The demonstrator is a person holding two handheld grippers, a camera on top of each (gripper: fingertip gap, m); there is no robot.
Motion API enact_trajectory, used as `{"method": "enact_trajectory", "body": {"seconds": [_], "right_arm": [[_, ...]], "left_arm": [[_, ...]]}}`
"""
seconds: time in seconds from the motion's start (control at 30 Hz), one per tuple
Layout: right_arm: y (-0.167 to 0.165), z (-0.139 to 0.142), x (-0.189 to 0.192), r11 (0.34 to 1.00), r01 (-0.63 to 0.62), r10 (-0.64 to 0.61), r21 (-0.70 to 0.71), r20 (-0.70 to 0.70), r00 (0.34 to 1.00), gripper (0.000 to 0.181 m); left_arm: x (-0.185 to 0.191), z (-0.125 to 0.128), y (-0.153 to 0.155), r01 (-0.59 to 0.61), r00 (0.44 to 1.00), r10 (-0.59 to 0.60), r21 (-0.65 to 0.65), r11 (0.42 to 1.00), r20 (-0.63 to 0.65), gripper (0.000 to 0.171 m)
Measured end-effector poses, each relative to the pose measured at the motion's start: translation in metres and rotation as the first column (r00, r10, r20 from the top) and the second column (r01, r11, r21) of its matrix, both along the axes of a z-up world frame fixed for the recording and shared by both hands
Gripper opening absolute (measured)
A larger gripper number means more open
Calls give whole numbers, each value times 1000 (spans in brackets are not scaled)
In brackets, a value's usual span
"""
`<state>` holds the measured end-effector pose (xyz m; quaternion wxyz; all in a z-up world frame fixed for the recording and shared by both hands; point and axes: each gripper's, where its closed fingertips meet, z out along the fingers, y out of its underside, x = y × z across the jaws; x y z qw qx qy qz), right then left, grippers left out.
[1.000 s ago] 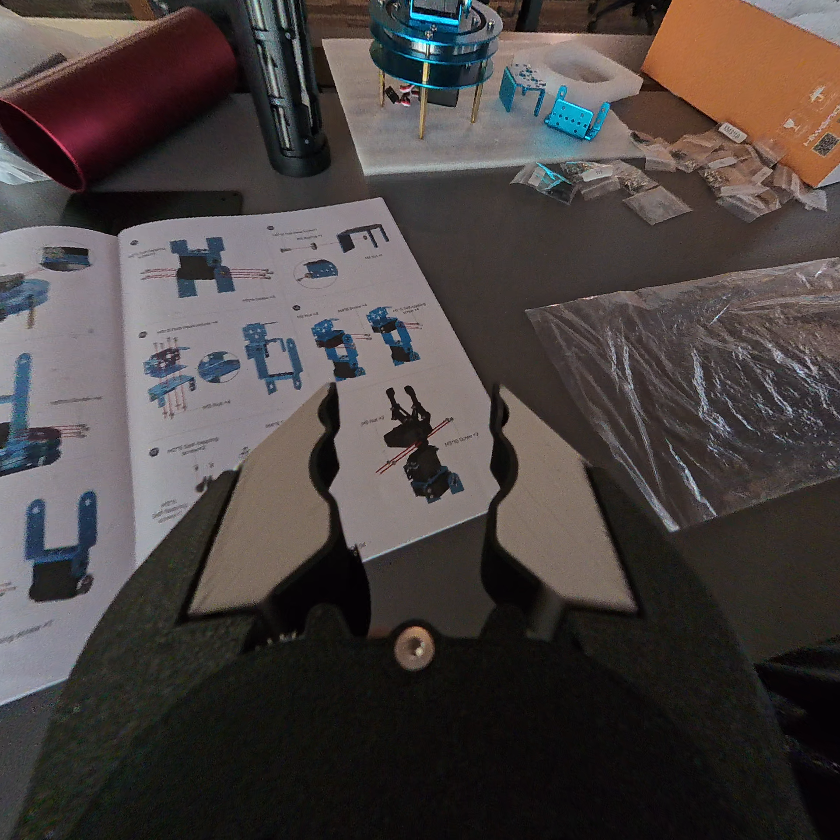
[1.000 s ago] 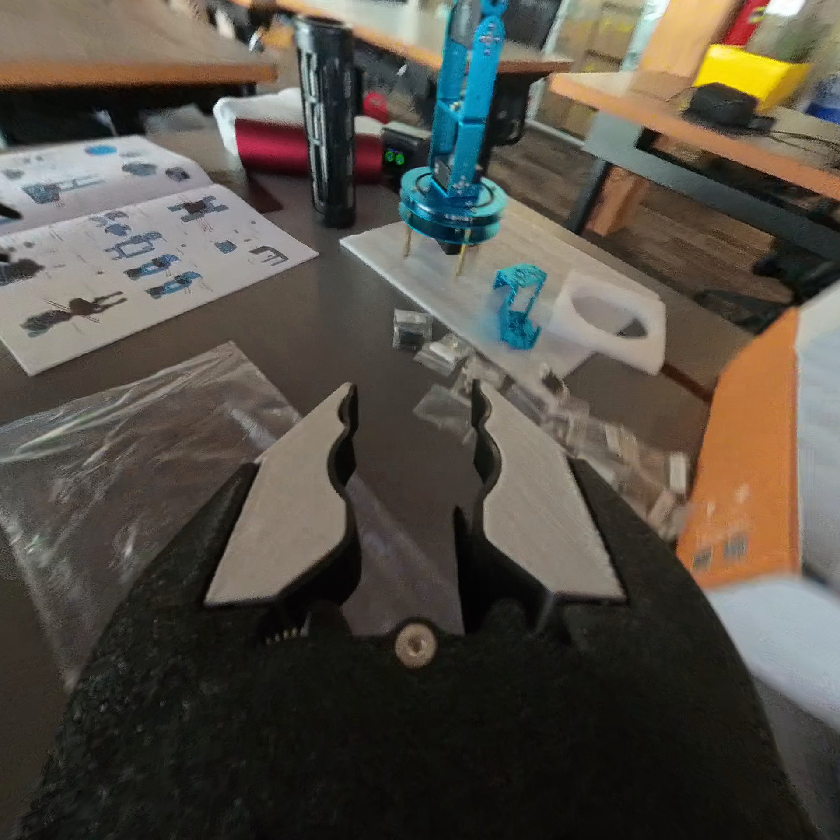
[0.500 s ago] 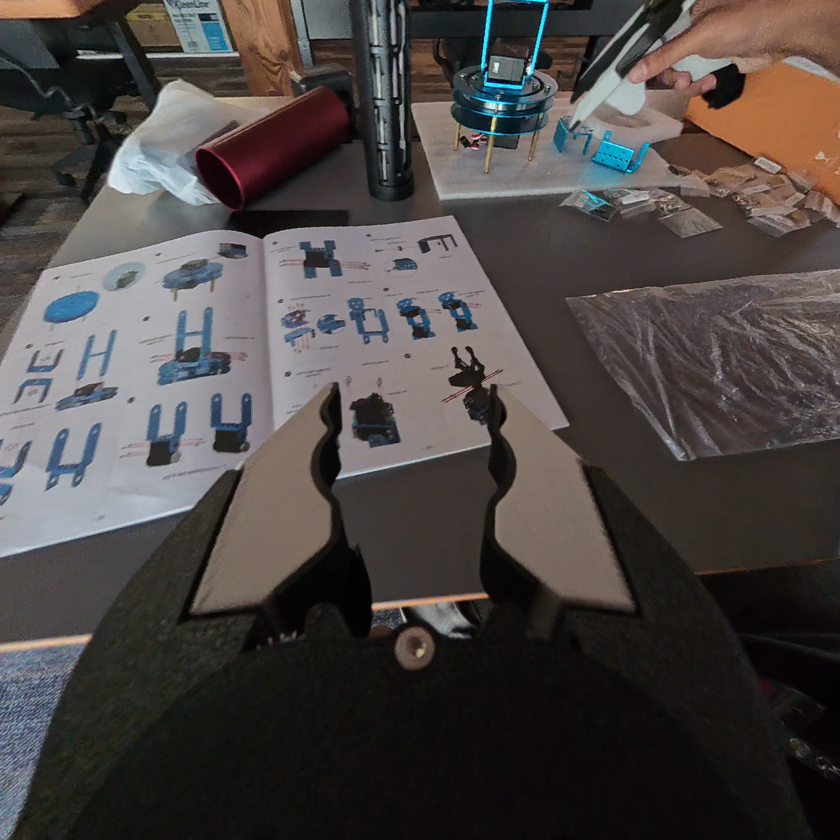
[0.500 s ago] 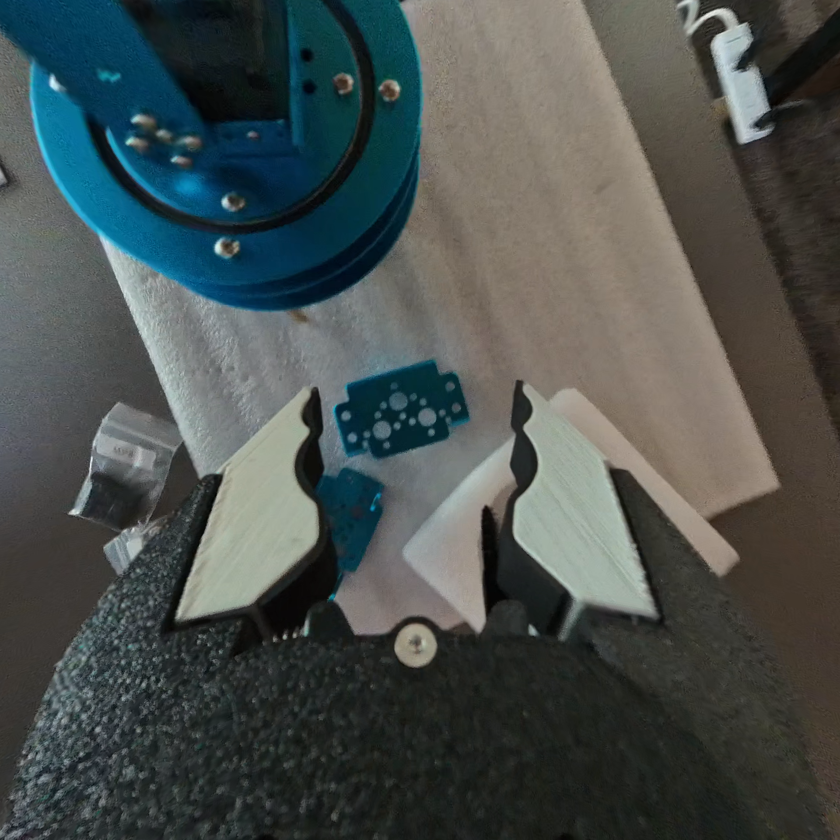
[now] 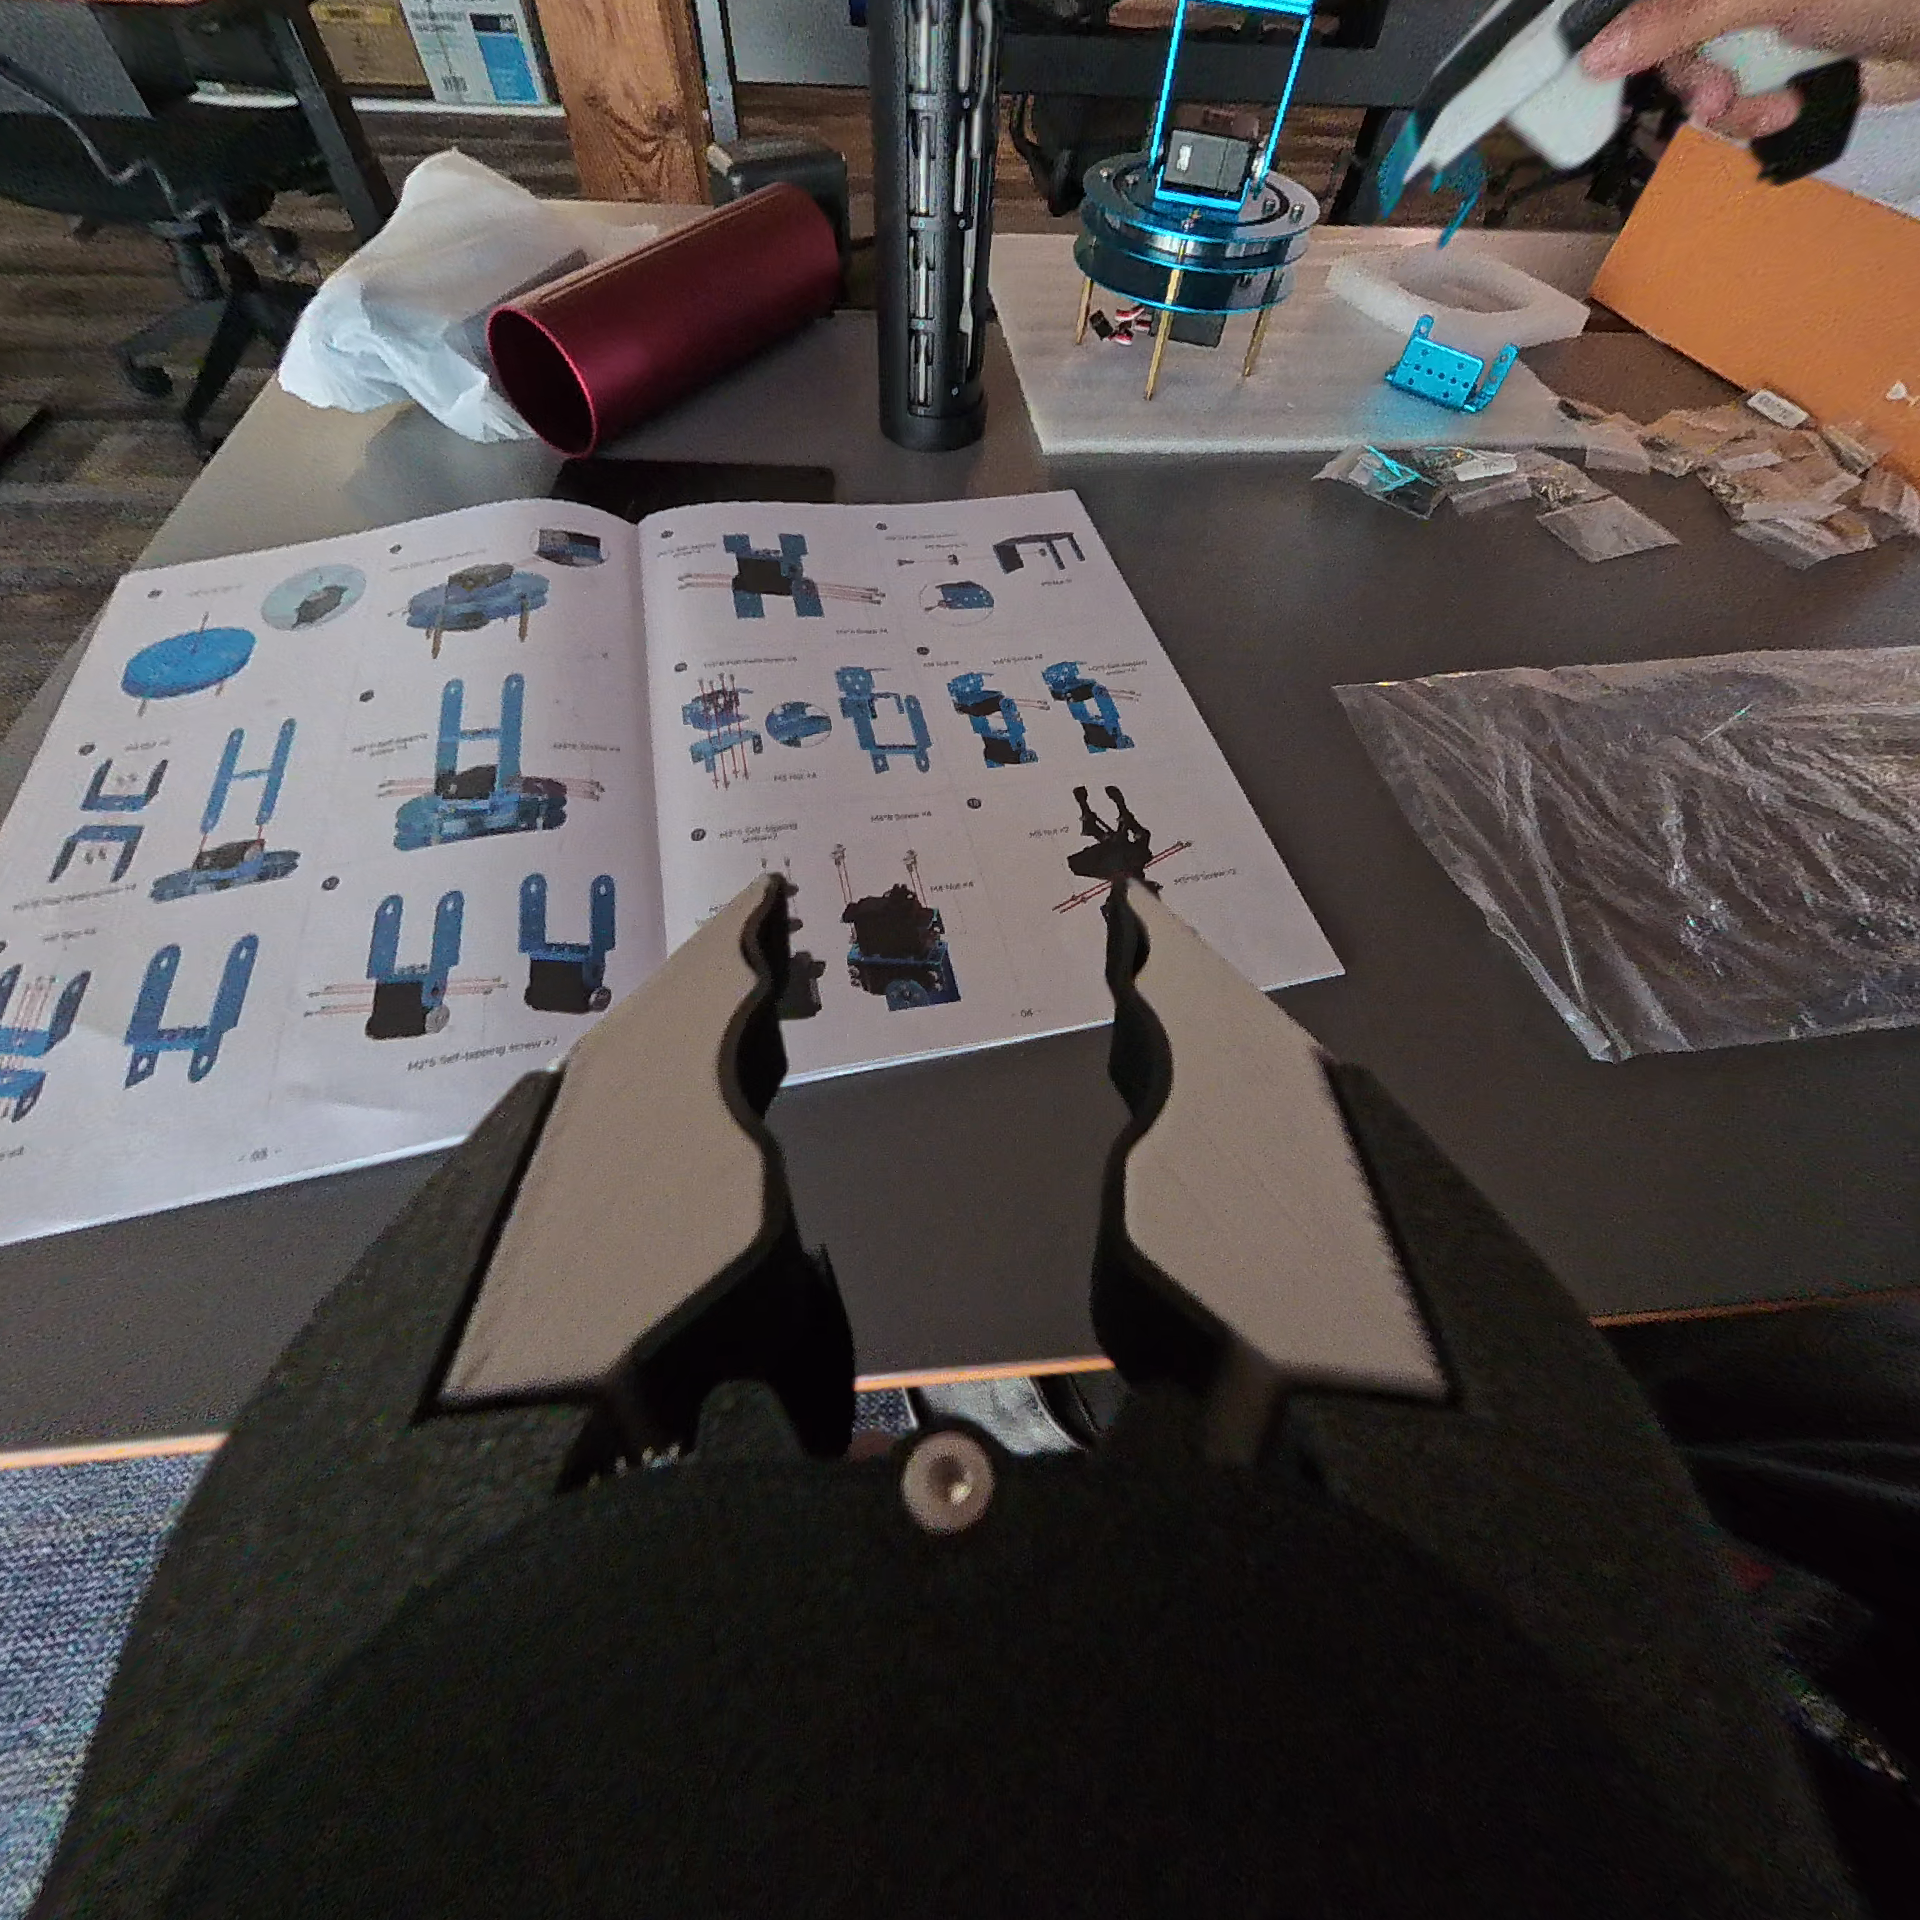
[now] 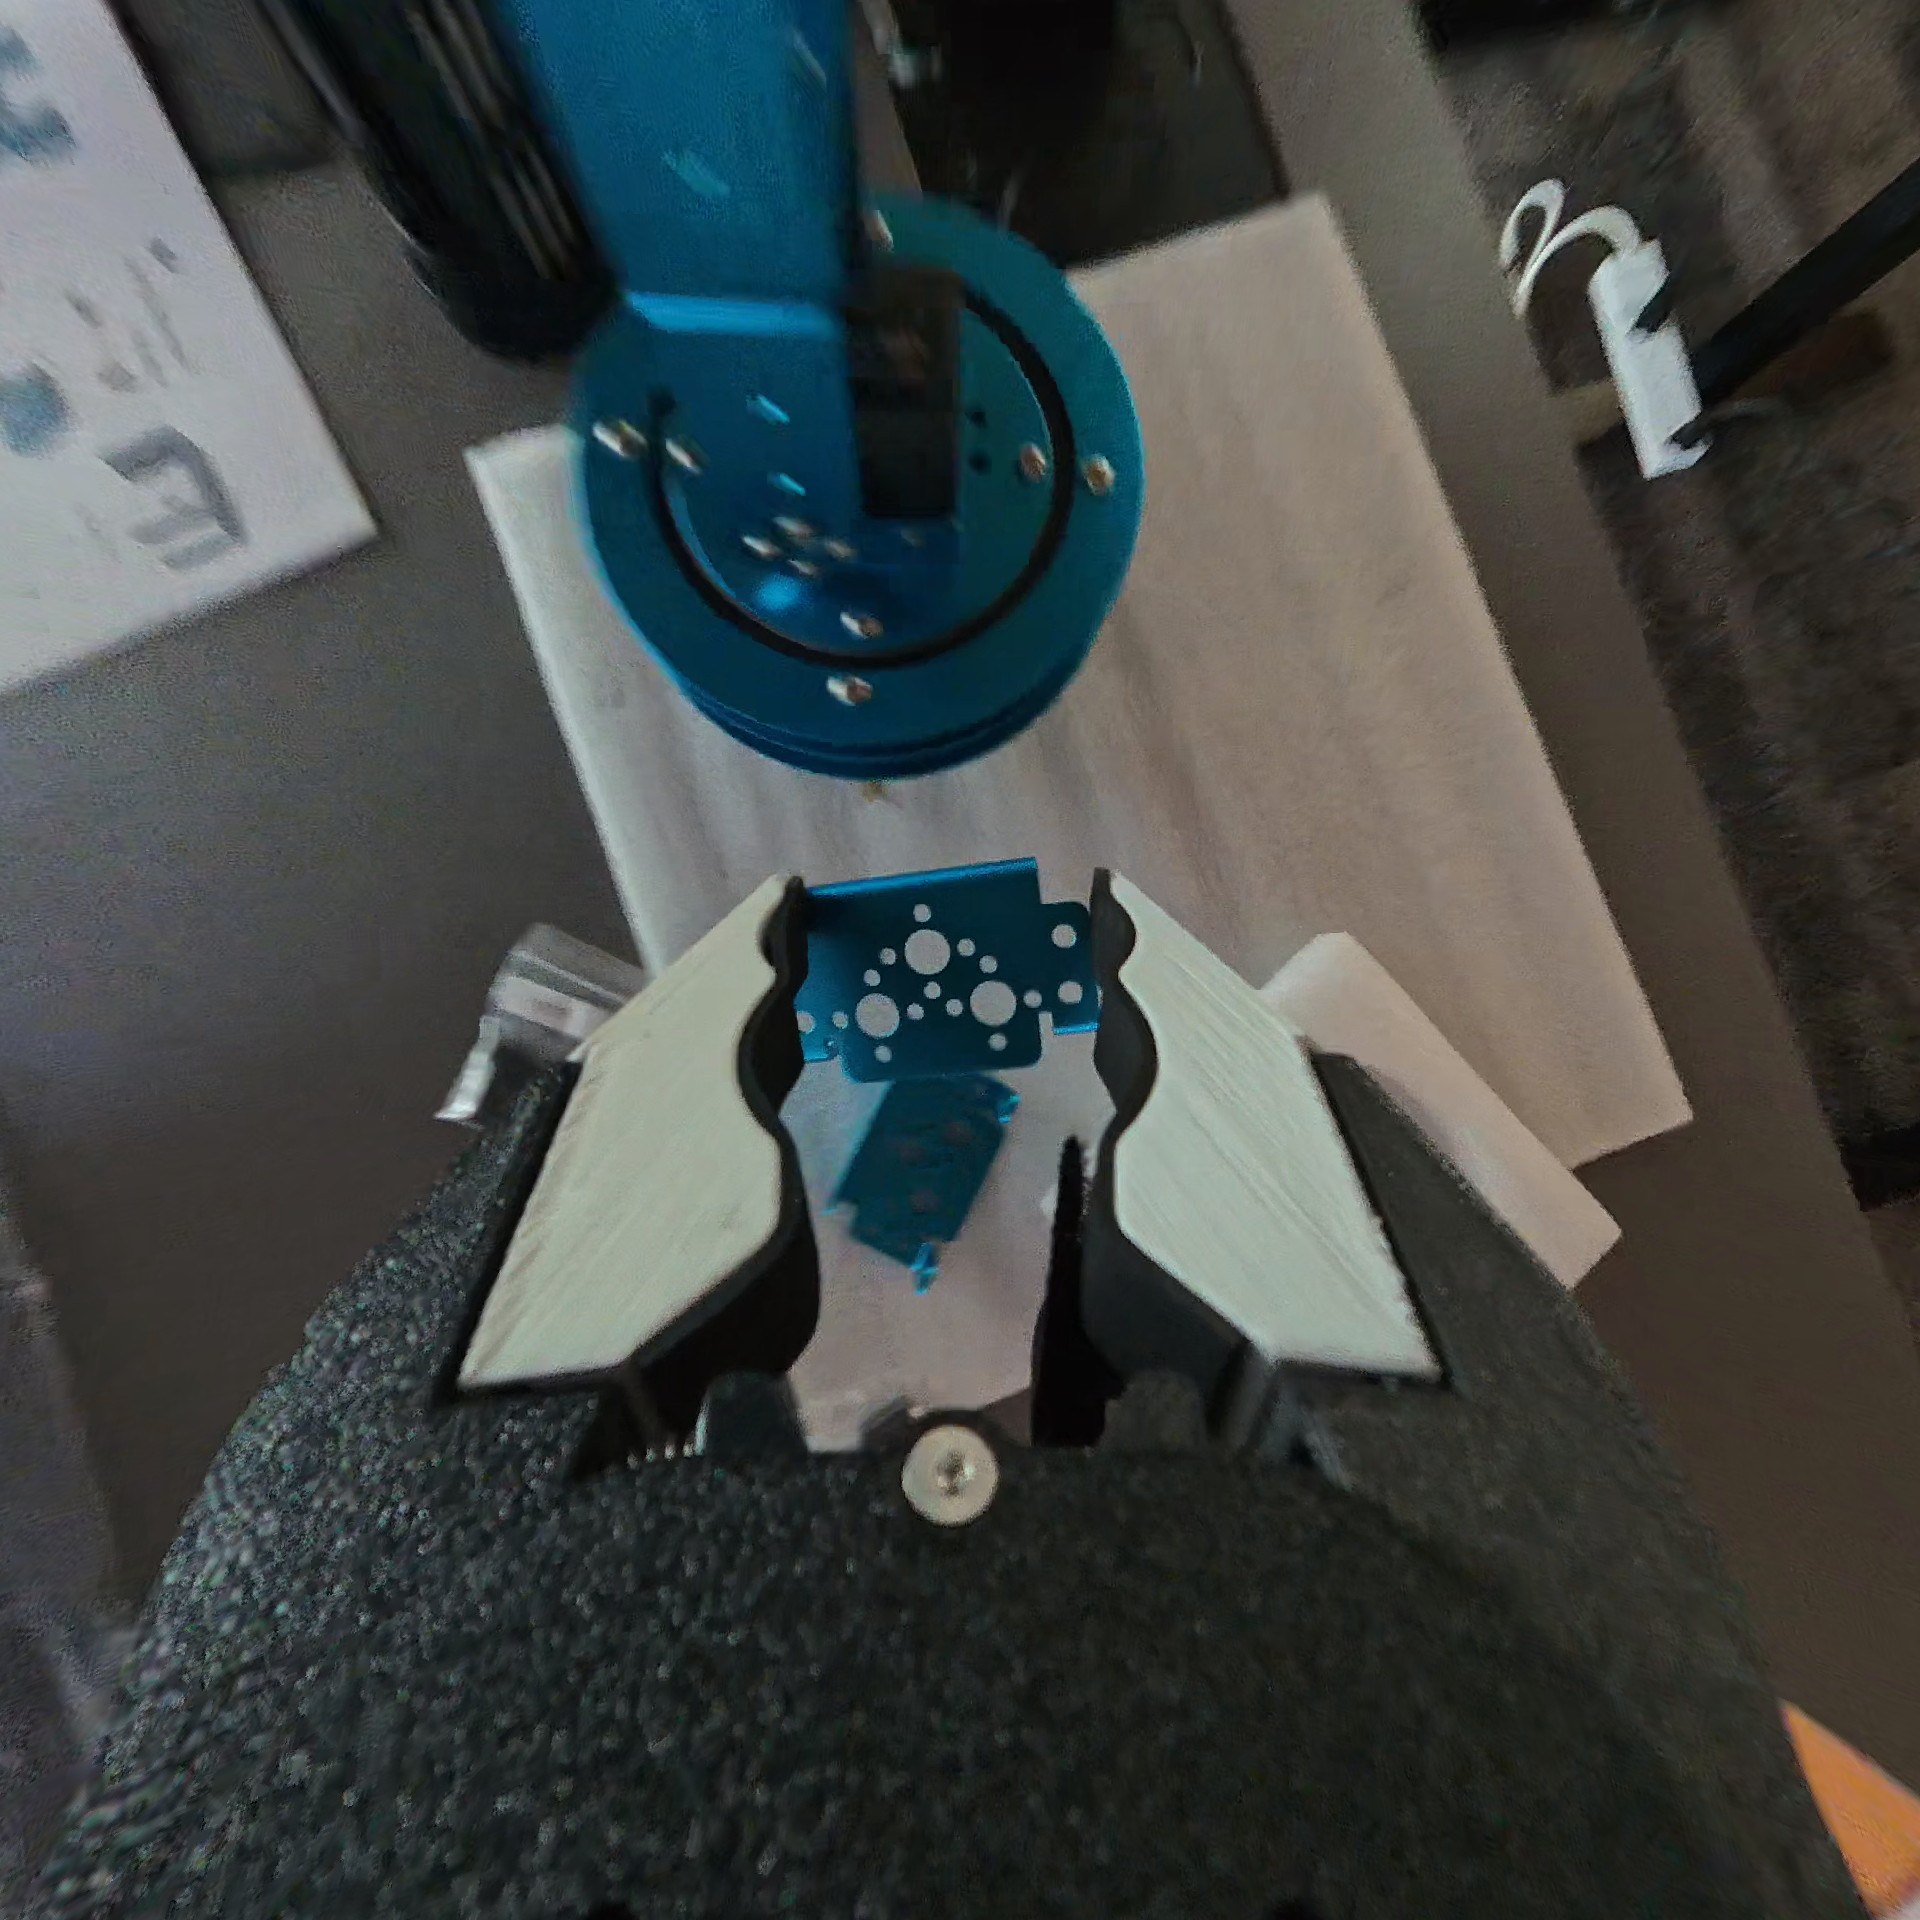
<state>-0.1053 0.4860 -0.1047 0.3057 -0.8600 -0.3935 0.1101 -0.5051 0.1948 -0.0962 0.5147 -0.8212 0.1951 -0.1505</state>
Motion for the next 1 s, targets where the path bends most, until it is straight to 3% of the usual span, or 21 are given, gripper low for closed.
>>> {"method": "enact_trajectory", "body": {"seconds": [0.1,0.2,0.37,0.47,0.53,0.6,0.7,1.0], "right_arm": [[-41,42,-24,995,58,-50,83,-95,994,54],[-115,59,-60,997,51,-38,60,-199,979,54],[-231,23,-92,999,-34,27,-38,-159,987,54],[-280,-6,-113,979,-70,16,-192,-268,963,54],[-294,-22,-119,976,-50,-15,-212,-295,955,54],[-296,-39,-114,985,5,-45,-173,-230,972,54],[-305,-45,-120,979,4,-63,-203,-285,956,54],[-302,-67,-100,983,39,-79,-179,-219,972,60]], "left_arm": [[4,-1,4,4,1000,-4,11,1000,-3,61],[9,-4,10,11,1000,-11,-1,1000,19,61],[26,-12,20,52,998,-51,-29,998,32,61],[39,-12,23,81,996,-80,-25,996,26,61],[49,-12,24,100,995,-100,-23,995,27,61],[57,-12,24,118,993,-117,-24,993,29,61],[67,-13,22,137,991,-136,-27,990,19,61],[73,-13,13,133,991,-132,-28,991,21,61]]}}
